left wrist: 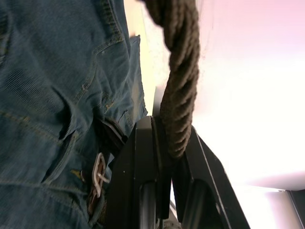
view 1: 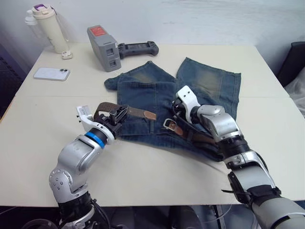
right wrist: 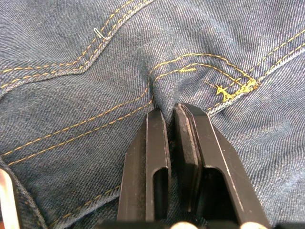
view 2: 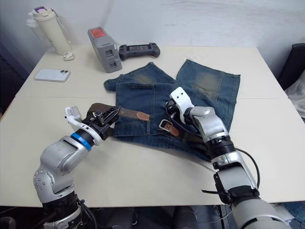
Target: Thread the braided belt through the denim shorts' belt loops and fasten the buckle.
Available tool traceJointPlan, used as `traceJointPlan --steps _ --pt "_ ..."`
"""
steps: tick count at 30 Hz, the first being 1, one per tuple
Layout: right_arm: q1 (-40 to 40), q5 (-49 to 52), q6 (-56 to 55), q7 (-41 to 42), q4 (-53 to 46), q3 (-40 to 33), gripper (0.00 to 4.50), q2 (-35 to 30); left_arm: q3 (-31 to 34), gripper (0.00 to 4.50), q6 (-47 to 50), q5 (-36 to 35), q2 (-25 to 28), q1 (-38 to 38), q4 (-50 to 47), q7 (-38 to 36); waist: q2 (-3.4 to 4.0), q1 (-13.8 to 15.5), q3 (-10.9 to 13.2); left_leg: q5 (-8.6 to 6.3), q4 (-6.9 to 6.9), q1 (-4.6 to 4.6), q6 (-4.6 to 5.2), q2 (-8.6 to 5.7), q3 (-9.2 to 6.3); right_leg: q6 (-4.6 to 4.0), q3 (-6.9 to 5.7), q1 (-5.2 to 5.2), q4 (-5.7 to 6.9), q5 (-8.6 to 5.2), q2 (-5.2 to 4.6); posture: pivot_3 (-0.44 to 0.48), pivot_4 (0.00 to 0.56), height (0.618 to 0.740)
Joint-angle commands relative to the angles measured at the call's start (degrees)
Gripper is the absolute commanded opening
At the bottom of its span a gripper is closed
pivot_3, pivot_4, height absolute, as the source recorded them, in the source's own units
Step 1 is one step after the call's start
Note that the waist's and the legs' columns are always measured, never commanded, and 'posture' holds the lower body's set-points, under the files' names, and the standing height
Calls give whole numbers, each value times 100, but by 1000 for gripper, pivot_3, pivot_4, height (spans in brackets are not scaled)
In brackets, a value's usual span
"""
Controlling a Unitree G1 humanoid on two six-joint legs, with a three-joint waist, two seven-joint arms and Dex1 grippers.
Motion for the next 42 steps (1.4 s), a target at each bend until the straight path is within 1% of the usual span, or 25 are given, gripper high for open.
traceJointPlan --steps 1,3,5,6,7,8,10,11,12,13,16,19,23,27,28,30,31,33,35,40,42 --pt "11 -59 36 138 -87 -24 18 -52 106 0 146 -47 42 -202 42 -139 0 1 0 0 -2 0 0 0 0 0 0 -1 0 0 0 0 150 740" --pt "99 -44 111 321 -301 59 18 -84 166 0 205 -47 36 -250 118 -137 0 -5 0 0 -4 0 0 0 0 0 0 -2 0 0 0 0 150 740" --pt "196 83 278 402 -619 -37 884 -82 212 0 253 -47 20 -284 173 -130 0 -5 0 -1 -11 -1 -1 0 2 0 1 -4 -1 0 1 0 150 740" --pt "224 113 341 413 -722 -70 1177 -73 236 0 275 -47 18 -293 190 -131 1 -8 0 -1 -15 -4 -2 0 2 0 0 -8 8 0 1 0 150 740" --pt "268 148 405 446 -918 -115 1716 -111 257 0 299 -47 17 -301 223 -137 1 -10 1 -1 -17 -9 -2 1 3 0 1 -15 14 0 1 0 150 740" --pt "305 240 423 560 -1316 -219 2151 -242 293 0 364 -47 87 -275 322 -168 2 -8 1 -1 -20 -13 -2 1 3 0 0 -19 15 0 1 0 150 740" --pt "356 368 512 656 -1937 -397 3277 -441 348 0 484 -47 228 -231 472 -233 8 -3 5 -1 -18 -23 -2 1 2 0 0 -29 17 0 2 0 150 740" --pt "376 453 524 687 -2220 -509 3659 -537 372 0 553 -47 323 -212 538 -294 8 -2 5 -1 -11 -40 -2 1 2 0 0 -46 24 0 1 0 150 740" --pt "409 606 673 797 -2489 -592 4165 -640 385 0 610 -47 403 -201 590 -354 8 1 5 0 1 -71 -1 1 0 1 1 -77 36 0 1 0 150 740" --pt "471 727 837 940 -2787 -611 4468 -773 408 0 648 -47 473 -186 647 -398 9 3 6 1 6 -90 -1 1 2 1 6 -99 47 0 1 0 150 740" --pt "671 934 1150 1264 -3456 -490 4468 -1095 459 0 730 -47 582 -175 789 -481 8 1 5 1 -1 -87 -1 1 4 1 6 -98 42 0 1 0 150 740" --pt "984 1024 1136 1869 -4225 -92 4468 -1610 496 0 792 -47 604 -232 899 -550 8 -4 6 1 -3 -84 -1 1 5 1 6 -97 39 0 2 0 150 740" --pt "1305 1263 1574 2022 -4846 31 4468 -1882 523 0 874 -47 665 -264 962 -627 8 -10 6 1 -2 -84 -1 1 6 1 9 -98 40 0 2 0 150 740" --pt "1471 1503 1969 2013 -5163 11 4468 -1990 426 0 1083 -47 1142 -205 1064 -874 8 -14 6 1 0 -81 -2 2 7 1 12 -99 36 0 2 0 150 740" --pt "1508 1572 2138 1956 -5231 -23 4468 -1995 287 0 1215 -47 1440 -121 1064 -1070 8 -10 6 1 -2 -81 -1 2 7 1 12 -99 37 0 2 0 150 740" --pt "1551 1661 2379 1864 -5323 -59 4468 -2011 48 0 1327 -46 1840 8 1046 -1330 8 -5 6 1 -4 -81 -2 2 7 1 12 -99 39 0 2 0 150 740" --pt "1555 1667 2437 1821 -5353 -57 4468 -2033 -32 0 1243 -46 1859 46 1021 -1381 8 -5 6 1 -6 -81 -2 2 8 1 13 -99 39 0 2 0 150 740" --pt "1564 1715 2614 1735 -5433 -89 4468 -2073 -111 0 938 -47 1676 60 953 -1377 8 -3 6 1 -6 -81 -2 2 8 1 13 -99 39 0 1 0 150 740" --pt "1582 1812 2803 1701 -5525 -150 4468 -2124 -212 0 777 -47 1622 40 851 -1401 8 5 6 1 -4 -81 -1 2 10 1 15 -99 37 0 1 0 150 740" --pt "1636 1965 3048 1659 -5744 -182 4468 -2355 -350 0 446 -45 1704 17 704 -1414 8 -3 6 1 -6 -81 -2 2 9 1 14 -99 34 0 2 0 150 740" --pt "1678 2060 3154 1613 -5839 -256 4468 -2415 -366 0 326 184 1816 -8 667 -1532 8 -8 6 1 -5 -80 -2 2 10 1 15 -99 33 0 2 0 150 740"
